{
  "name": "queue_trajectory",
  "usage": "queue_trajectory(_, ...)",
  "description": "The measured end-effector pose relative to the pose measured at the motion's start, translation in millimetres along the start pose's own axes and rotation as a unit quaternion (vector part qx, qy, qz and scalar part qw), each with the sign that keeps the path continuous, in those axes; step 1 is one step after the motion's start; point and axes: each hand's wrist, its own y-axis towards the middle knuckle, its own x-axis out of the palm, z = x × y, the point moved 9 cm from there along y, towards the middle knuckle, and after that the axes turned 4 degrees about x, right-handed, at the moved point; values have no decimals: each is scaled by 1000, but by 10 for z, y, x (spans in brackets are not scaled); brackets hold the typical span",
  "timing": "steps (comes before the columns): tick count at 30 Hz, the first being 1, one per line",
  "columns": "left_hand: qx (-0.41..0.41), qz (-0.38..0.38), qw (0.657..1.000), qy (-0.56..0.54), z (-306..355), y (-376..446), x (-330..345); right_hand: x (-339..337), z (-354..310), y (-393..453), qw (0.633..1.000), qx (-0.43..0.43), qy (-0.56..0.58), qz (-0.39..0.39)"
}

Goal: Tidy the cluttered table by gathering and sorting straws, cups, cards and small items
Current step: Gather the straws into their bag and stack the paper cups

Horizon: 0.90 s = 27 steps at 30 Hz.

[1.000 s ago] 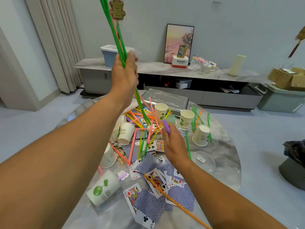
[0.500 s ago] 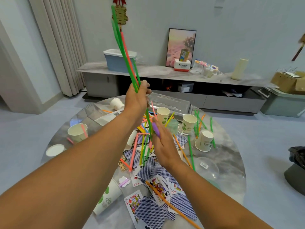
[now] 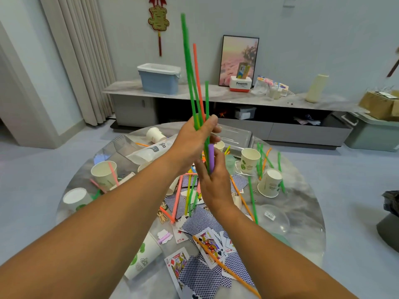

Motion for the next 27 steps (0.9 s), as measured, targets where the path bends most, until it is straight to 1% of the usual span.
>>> queue_trajectory(2,-5,-11,1000,25,-48,-44,18,-24,38,12,1000,10,13,8)
queue_trajectory(4,-8,-4,999,31,-93,-85,-4,-14,74,3,1000,15,26,-3)
queue_trajectory(7,-11,-1,1000,25,-167,-153,-15,-22,142,-34,999,21,22,-11)
queue_trajectory(12,-9,-28,1000,0,-285,-285,93,-24,273,-91,999,28,29,-27)
queue_trajectory(18,19,-15,1000,-19,-313,-279,133,35,511,-104,990,101,10,-96)
queue_trajectory(20,30,-16,999,-7,-341,-291,132,20,642,-141,987,123,-11,-104)
queue_trajectory(22,21,-24,999,-4,-424,-348,158,6,763,-170,983,152,-16,-99)
queue_trajectory(25,-1,-33,999,15,-580,-434,181,0,857,-187,979,181,27,-86)
queue_trajectory(27,-12,-35,999,9,-649,-473,190,29,882,-201,975,192,67,-92)
